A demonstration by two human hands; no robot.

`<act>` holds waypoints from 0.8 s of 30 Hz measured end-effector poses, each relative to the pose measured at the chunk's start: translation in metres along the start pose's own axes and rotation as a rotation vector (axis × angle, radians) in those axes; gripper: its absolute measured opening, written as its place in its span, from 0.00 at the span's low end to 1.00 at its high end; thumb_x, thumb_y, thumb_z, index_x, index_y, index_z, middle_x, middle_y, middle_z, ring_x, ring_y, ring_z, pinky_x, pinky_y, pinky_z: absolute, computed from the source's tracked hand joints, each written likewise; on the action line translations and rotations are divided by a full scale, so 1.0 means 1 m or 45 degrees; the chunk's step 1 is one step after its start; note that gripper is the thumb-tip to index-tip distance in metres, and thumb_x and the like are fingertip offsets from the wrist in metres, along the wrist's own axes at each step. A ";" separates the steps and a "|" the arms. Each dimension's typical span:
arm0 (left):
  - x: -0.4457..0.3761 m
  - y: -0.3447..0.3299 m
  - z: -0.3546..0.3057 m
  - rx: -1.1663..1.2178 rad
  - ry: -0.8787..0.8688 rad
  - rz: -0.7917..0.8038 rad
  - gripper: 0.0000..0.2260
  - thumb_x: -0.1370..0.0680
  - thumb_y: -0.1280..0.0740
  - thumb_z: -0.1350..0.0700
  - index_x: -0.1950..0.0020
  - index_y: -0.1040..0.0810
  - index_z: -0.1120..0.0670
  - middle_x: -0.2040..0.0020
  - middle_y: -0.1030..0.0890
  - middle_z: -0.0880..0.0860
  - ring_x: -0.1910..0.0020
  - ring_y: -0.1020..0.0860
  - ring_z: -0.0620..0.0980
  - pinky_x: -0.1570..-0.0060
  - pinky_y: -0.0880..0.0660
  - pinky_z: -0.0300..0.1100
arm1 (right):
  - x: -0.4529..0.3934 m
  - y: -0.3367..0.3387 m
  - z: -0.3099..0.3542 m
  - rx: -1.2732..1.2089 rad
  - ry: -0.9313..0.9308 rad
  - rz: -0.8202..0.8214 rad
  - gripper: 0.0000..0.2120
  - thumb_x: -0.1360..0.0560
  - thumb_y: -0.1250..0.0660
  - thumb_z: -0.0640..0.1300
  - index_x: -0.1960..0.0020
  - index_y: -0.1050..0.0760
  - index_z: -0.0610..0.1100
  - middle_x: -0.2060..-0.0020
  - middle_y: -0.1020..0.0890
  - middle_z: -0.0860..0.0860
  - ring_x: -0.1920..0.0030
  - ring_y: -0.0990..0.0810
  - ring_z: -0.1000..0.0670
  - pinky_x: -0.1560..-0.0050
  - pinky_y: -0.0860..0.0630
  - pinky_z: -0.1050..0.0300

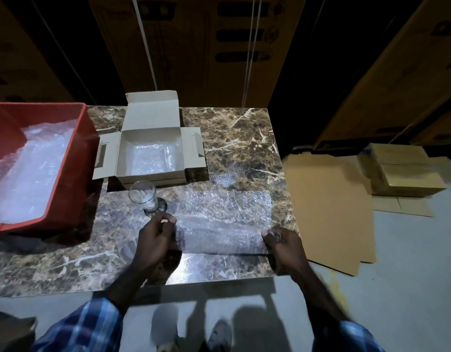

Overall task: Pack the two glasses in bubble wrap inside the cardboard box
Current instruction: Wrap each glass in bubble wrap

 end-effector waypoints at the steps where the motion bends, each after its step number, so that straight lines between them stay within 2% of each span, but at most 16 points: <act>1: -0.007 -0.002 0.000 -0.049 -0.016 -0.026 0.06 0.18 0.36 0.58 0.53 0.24 0.48 0.65 0.20 0.55 0.68 0.25 0.49 0.65 0.30 0.42 | -0.006 0.001 0.004 -0.009 0.014 -0.020 0.16 0.22 0.30 0.45 0.68 0.27 0.47 0.77 0.27 0.54 0.73 0.29 0.49 0.66 0.33 0.57; 2: -0.014 -0.005 -0.001 -0.074 -0.044 -0.054 0.04 0.17 0.37 0.56 0.51 0.26 0.50 0.64 0.21 0.56 0.67 0.26 0.50 0.64 0.30 0.44 | -0.011 0.004 0.011 0.018 0.036 -0.043 0.15 0.22 0.30 0.45 0.66 0.26 0.46 0.75 0.25 0.54 0.72 0.28 0.49 0.65 0.32 0.57; 5: -0.028 -0.014 -0.008 -0.084 -0.123 -0.128 0.06 0.15 0.41 0.54 0.49 0.30 0.56 0.65 0.25 0.54 0.67 0.27 0.52 0.63 0.31 0.50 | -0.030 0.010 0.032 0.057 0.103 -0.107 0.15 0.22 0.29 0.48 0.65 0.25 0.44 0.73 0.24 0.52 0.69 0.27 0.51 0.64 0.33 0.56; 9: -0.039 -0.022 -0.005 -0.158 -0.132 -0.269 0.06 0.15 0.43 0.55 0.48 0.33 0.58 0.64 0.25 0.55 0.65 0.25 0.60 0.64 0.36 0.48 | -0.057 0.012 0.043 0.158 0.095 -0.186 0.19 0.24 0.28 0.51 0.68 0.29 0.46 0.75 0.26 0.53 0.71 0.27 0.53 0.65 0.33 0.57; 12: -0.044 -0.029 -0.007 -0.213 -0.113 -0.322 0.08 0.15 0.43 0.55 0.47 0.33 0.59 0.63 0.26 0.57 0.63 0.24 0.63 0.63 0.37 0.47 | -0.073 0.011 0.043 0.194 0.045 -0.242 0.17 0.23 0.29 0.53 0.63 0.28 0.44 0.73 0.23 0.48 0.68 0.23 0.47 0.61 0.31 0.54; 15: -0.050 -0.033 -0.010 -0.257 -0.131 -0.363 0.09 0.15 0.43 0.55 0.47 0.31 0.61 0.64 0.27 0.58 0.63 0.24 0.64 0.63 0.37 0.47 | -0.084 0.010 0.043 0.217 0.011 -0.262 0.17 0.21 0.30 0.52 0.62 0.28 0.42 0.70 0.24 0.46 0.63 0.24 0.45 0.62 0.36 0.52; 18: -0.057 -0.038 -0.008 -0.308 -0.129 -0.338 0.10 0.15 0.44 0.54 0.45 0.32 0.61 0.61 0.23 0.66 0.62 0.23 0.67 0.64 0.37 0.48 | -0.091 0.007 0.043 0.209 -0.009 -0.238 0.18 0.19 0.33 0.48 0.64 0.31 0.41 0.73 0.29 0.49 0.66 0.30 0.46 0.64 0.40 0.51; 20: -0.061 -0.041 -0.005 -0.345 -0.130 -0.327 0.10 0.15 0.44 0.53 0.45 0.32 0.60 0.60 0.22 0.67 0.62 0.23 0.68 0.65 0.35 0.49 | -0.095 0.004 0.047 0.252 0.014 -0.218 0.19 0.19 0.34 0.47 0.66 0.34 0.43 0.74 0.30 0.51 0.67 0.31 0.46 0.64 0.44 0.50; 22: -0.064 -0.042 -0.002 -0.369 -0.118 -0.319 0.09 0.15 0.44 0.53 0.44 0.33 0.59 0.61 0.22 0.67 0.63 0.23 0.67 0.65 0.35 0.48 | -0.097 0.003 0.053 0.288 0.055 -0.207 0.18 0.19 0.34 0.46 0.65 0.33 0.44 0.73 0.29 0.53 0.68 0.30 0.48 0.65 0.42 0.53; 24: -0.066 -0.042 -0.001 -0.431 -0.117 -0.307 0.09 0.15 0.45 0.52 0.44 0.34 0.57 0.63 0.22 0.65 0.65 0.23 0.66 0.67 0.36 0.47 | -0.096 0.004 0.064 0.332 0.125 -0.209 0.14 0.19 0.33 0.45 0.62 0.30 0.43 0.72 0.27 0.55 0.70 0.29 0.54 0.69 0.36 0.63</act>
Point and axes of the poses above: each hand's wrist, its own x-axis away from the middle knuckle, its own y-axis out of the back of the hand, z = x × y, the point moved 9 cm from there along -x, towards the middle knuckle
